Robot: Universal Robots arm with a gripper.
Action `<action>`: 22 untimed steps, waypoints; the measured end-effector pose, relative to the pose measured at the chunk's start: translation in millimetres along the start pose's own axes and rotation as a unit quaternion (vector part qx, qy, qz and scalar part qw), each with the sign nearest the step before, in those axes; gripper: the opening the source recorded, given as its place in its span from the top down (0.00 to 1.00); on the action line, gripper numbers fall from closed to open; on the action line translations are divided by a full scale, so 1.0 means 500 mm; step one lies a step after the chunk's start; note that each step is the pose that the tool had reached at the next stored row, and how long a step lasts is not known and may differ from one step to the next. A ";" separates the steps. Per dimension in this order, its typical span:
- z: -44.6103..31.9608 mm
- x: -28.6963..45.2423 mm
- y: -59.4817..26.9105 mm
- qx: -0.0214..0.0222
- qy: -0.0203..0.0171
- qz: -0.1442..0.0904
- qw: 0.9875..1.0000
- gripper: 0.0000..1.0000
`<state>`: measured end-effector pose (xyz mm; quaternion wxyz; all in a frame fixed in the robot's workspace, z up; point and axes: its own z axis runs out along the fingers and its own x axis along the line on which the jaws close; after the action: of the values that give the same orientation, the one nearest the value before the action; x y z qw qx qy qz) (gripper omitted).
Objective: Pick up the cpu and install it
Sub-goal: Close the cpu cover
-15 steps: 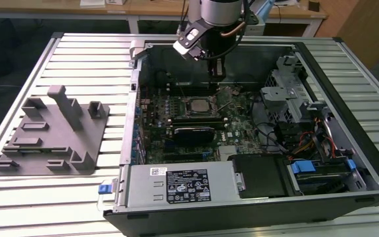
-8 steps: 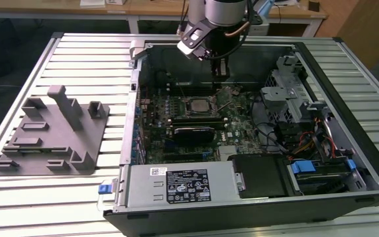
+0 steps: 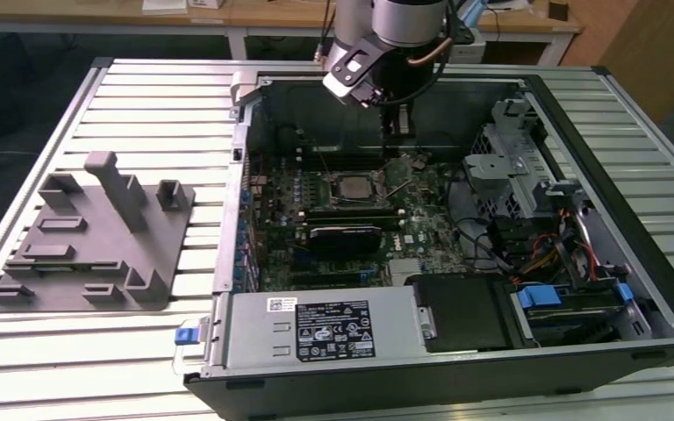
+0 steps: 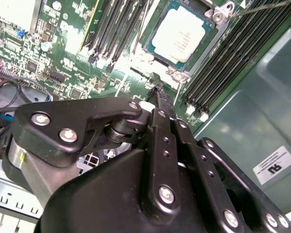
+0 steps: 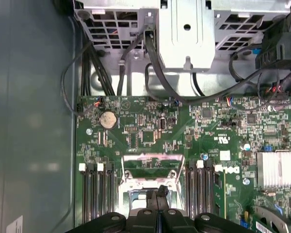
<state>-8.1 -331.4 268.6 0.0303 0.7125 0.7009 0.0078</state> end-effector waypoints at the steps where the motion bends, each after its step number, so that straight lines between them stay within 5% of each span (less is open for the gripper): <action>1: 0.000 0.000 0.003 0.000 0.000 0.000 1.000 0.89; 22: 0.009 0.002 0.071 0.001 0.000 0.007 1.000 0.89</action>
<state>27.8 -331.2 265.8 0.0298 0.7171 0.6962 0.0070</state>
